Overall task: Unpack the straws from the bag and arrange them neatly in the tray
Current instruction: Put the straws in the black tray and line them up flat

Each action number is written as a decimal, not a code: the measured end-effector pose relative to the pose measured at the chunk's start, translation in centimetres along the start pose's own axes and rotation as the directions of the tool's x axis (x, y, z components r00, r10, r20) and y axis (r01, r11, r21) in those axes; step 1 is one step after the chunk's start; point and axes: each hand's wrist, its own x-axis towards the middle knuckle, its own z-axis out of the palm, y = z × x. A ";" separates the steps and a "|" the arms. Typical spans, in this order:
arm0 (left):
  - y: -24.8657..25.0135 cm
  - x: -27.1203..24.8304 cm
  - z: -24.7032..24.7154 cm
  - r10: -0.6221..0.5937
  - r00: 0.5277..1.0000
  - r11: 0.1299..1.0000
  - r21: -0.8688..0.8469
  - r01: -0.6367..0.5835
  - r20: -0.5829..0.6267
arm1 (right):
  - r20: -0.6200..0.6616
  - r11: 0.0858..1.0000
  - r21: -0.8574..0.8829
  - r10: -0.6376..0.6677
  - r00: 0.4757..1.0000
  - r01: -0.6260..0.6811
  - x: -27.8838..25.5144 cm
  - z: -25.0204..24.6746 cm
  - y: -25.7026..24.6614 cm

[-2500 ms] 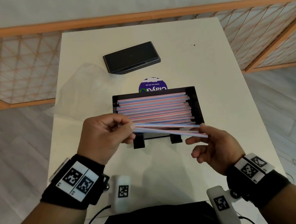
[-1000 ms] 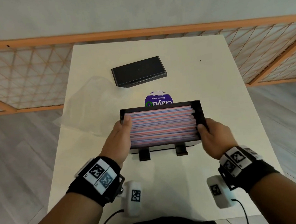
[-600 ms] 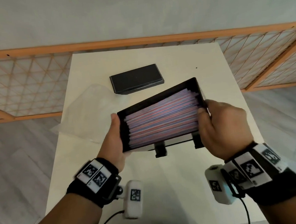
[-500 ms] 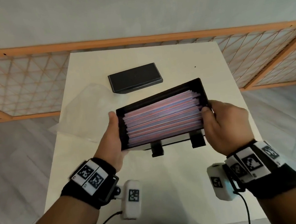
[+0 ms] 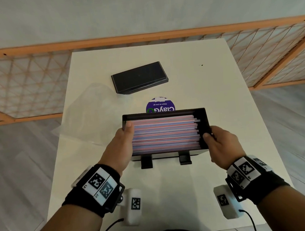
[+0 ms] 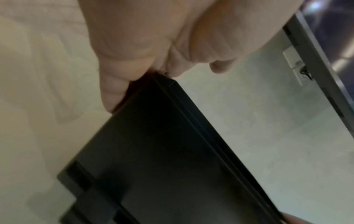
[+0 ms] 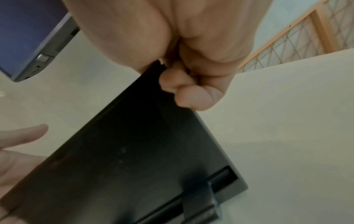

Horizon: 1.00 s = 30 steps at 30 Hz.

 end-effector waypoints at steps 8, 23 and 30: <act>6.3 -1.6 -1.0 0.048 0.985 0.965 -0.248 -0.089 -0.167 | -0.057 0.952 0.306 -0.011 0.998 0.028 0.8 -2.8 -5.9; 6.1 1.2 3.0 -0.247 0.946 0.689 -0.649 0.324 0.210 | 0.544 0.314 0.743 0.231 0.807 -0.591 4.5 2.8 -7.9; 5.9 1.6 3.4 -0.267 0.941 0.751 -0.566 0.338 0.208 | 0.550 0.279 0.762 0.199 0.811 -0.584 4.6 3.0 -7.7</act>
